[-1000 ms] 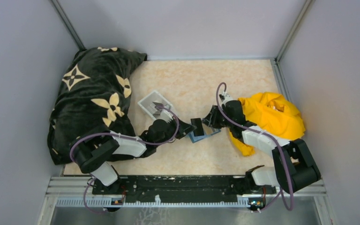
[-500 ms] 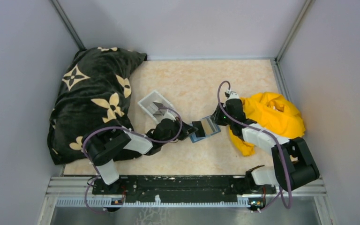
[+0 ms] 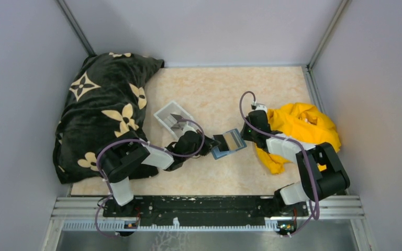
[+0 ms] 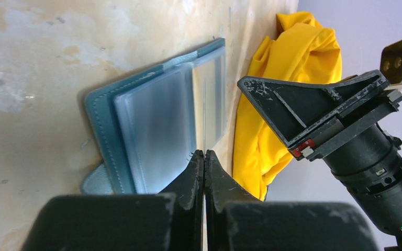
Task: Put the credit cards into the card holder
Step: Insert the credit card into the card holder.
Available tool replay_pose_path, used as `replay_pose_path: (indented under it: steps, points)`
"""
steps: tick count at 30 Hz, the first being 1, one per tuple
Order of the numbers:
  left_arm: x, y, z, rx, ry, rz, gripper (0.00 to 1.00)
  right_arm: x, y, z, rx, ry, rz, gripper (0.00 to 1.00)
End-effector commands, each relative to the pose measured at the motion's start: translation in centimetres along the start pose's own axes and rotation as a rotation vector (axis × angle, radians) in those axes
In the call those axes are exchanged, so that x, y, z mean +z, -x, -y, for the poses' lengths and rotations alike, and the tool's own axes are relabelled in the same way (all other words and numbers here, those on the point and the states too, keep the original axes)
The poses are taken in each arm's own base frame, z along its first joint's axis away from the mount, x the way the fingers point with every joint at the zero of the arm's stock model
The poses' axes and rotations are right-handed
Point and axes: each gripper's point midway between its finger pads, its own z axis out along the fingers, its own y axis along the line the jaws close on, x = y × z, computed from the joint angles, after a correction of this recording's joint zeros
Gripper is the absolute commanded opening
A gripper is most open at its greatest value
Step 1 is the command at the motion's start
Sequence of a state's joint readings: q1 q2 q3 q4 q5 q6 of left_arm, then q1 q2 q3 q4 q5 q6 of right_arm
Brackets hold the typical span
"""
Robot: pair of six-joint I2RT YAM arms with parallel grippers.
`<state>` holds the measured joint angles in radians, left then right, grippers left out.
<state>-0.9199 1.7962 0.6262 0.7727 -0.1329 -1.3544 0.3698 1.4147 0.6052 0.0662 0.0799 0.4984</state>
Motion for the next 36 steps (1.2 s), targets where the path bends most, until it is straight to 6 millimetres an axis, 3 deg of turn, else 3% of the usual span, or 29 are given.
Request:
replay_pose_path:
  steps: [1, 14, 36]
  points:
    - [0.6, 0.2, -0.8, -0.021, 0.036, 0.026, 0.00, 0.4, 2.7, -0.5, 0.002, -0.008, 0.064, 0.14]
    - [1.2, 0.1, -1.2, -0.031, 0.041, 0.031, 0.00, 0.9, 2.0, -0.3, 0.002, -0.016, 0.041, 0.13]
    - [-0.2, 0.1, 1.2, 0.016, -0.037, 0.031, 0.00, 1.3, 1.5, -0.2, 0.003, -0.019, 0.022, 0.13]
